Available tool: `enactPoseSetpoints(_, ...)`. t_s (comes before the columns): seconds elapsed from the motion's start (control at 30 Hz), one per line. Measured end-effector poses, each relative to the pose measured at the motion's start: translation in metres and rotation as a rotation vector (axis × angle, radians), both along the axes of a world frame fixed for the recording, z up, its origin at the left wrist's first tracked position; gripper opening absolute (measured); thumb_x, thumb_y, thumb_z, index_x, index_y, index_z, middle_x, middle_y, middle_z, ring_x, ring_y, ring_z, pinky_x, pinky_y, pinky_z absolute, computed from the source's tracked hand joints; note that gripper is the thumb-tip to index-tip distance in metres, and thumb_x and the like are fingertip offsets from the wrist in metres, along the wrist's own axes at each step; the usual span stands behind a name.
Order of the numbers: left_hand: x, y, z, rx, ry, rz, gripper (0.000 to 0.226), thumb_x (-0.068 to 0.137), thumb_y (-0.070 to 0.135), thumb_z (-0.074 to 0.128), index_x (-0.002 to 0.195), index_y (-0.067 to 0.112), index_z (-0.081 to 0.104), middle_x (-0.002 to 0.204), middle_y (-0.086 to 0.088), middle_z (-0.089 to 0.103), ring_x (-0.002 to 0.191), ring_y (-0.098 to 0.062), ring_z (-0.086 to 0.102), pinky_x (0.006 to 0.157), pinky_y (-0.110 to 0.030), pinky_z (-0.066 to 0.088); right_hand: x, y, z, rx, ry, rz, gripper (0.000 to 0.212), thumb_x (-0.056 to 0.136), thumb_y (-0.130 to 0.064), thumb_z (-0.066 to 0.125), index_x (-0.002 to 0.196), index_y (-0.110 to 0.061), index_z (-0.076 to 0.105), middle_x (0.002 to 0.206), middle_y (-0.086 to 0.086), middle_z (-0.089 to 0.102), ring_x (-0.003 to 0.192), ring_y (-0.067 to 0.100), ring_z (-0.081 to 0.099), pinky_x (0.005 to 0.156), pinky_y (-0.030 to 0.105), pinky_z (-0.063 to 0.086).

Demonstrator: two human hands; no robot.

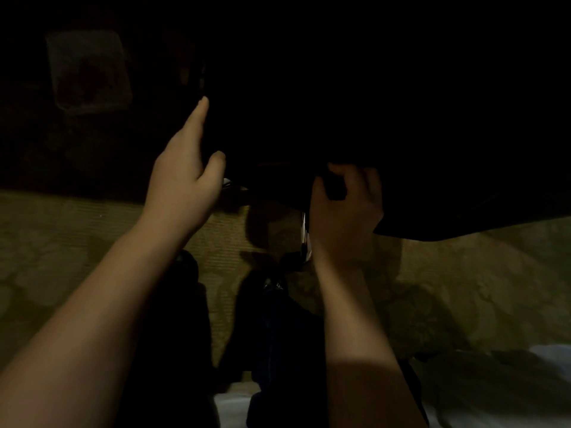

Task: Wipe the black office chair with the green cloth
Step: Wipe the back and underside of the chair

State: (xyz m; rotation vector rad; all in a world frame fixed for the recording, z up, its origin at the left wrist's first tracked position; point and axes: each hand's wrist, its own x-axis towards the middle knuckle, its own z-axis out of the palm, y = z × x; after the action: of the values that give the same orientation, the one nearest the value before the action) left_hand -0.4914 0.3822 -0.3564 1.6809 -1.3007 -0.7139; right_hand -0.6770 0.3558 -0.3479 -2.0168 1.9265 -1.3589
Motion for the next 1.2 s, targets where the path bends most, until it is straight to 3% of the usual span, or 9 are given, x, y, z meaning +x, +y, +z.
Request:
enactPoseSetpoints(0.13,0.0,0.001,0.0,-0.007,0.012,-0.004,0.064,0.095,0.026,0.047,0.154,0.028,0.024,0.147,0.004,0.045,0.13,-0.006,0.045,0.1,-0.015,0.037,-0.001,0.0,0.039,-0.23,-0.076,-0.04,0.014,0.078,-0.006,0.076,0.087,0.003,0.071,0.097,0.026,0.065,0.097,0.035,0.065,0.084,0.017,0.044)
enactPoseSetpoints(0.3,0.002,0.002,0.001,-0.041,0.036,0.06,0.06,0.099,0.015,0.05,0.154,0.023,0.025,0.143,0.016,0.043,0.113,0.031,0.035,0.092,0.004,0.031,-0.007,0.0,0.073,-0.456,-0.13,-0.107,0.019,0.08,-0.008,0.074,0.096,0.0,0.068,0.099,0.028,0.064,0.101,0.029,0.06,0.092,0.015,0.043)
enactPoseSetpoints(0.43,-0.001,0.006,0.006,-0.064,0.037,0.129,0.052,0.098,0.015,0.052,0.148,0.023,0.04,0.134,0.011,0.056,0.117,0.013,0.05,0.095,-0.004,0.039,-0.012,-0.002,0.074,-0.489,-0.131,-0.116,0.02,0.08,-0.006,0.073,0.096,0.005,0.066,0.101,0.03,0.062,0.104,0.029,0.057,0.093,0.018,0.042)
enactPoseSetpoints(0.5,-0.004,0.007,0.01,-0.067,-0.008,0.139,0.048,0.095,0.021,0.054,0.143,0.025,0.048,0.116,0.017,0.061,0.087,0.011,0.059,0.078,-0.008,0.045,-0.014,-0.002,0.067,-0.471,-0.135,-0.087,0.016,0.079,-0.003,0.074,0.092,0.002,0.068,0.102,0.03,0.061,0.105,0.025,0.053,0.094,0.012,0.038)
enactPoseSetpoints(0.57,-0.006,0.008,0.014,-0.064,-0.035,0.148,0.045,0.094,0.021,0.06,0.138,0.026,0.053,0.116,0.015,0.061,0.075,0.004,0.061,0.074,-0.01,0.044,-0.013,-0.002,0.056,-0.436,-0.169,-0.065,0.02,0.078,0.0,0.074,0.092,-0.007,0.062,0.103,0.03,0.06,0.106,0.023,0.053,0.093,0.01,0.038)
enactPoseSetpoints(0.73,-0.007,0.008,0.024,-0.039,0.0,0.128,0.039,0.091,0.017,0.065,0.13,0.022,0.059,0.123,0.013,0.059,0.116,-0.005,0.056,0.101,-0.031,0.048,-0.015,0.001,0.02,-0.255,-0.134,-0.021,0.014,0.075,0.004,0.075,0.087,0.001,0.07,0.104,0.028,0.059,0.104,0.021,0.053,0.087,0.009,0.039)
enactPoseSetpoints(0.97,-0.003,0.007,0.023,-0.033,0.044,0.106,0.034,0.093,0.009,0.06,0.124,0.023,0.061,0.116,0.018,0.06,0.101,0.008,0.056,0.09,-0.02,0.048,-0.008,0.008,-0.026,0.094,-0.073,-0.044,0.017,0.071,-0.002,0.077,0.088,-0.003,0.071,0.106,0.02,0.064,0.099,0.031,0.062,0.07,0.007,0.032)
enactPoseSetpoints(1.07,-0.001,0.007,0.019,-0.036,0.051,0.097,0.034,0.093,0.01,0.06,0.121,0.028,0.061,0.111,0.024,0.06,0.082,0.003,0.059,0.07,-0.012,0.044,-0.006,0.01,-0.043,0.198,-0.006,-0.077,0.02,0.073,-0.005,0.078,0.092,-0.007,0.072,0.111,0.016,0.064,0.101,0.026,0.059,0.073,0.014,0.031)
enactPoseSetpoints(1.2,0.0,0.007,0.015,-0.05,0.082,0.094,0.034,0.092,0.011,0.06,0.119,0.032,0.061,0.108,0.027,0.061,0.09,-0.005,0.062,0.068,-0.018,0.046,-0.005,0.011,-0.071,0.462,0.008,-0.115,0.02,0.084,-0.016,0.071,0.104,-0.015,0.069,0.126,0.009,0.058,0.114,0.027,0.054,0.08,0.024,0.033)
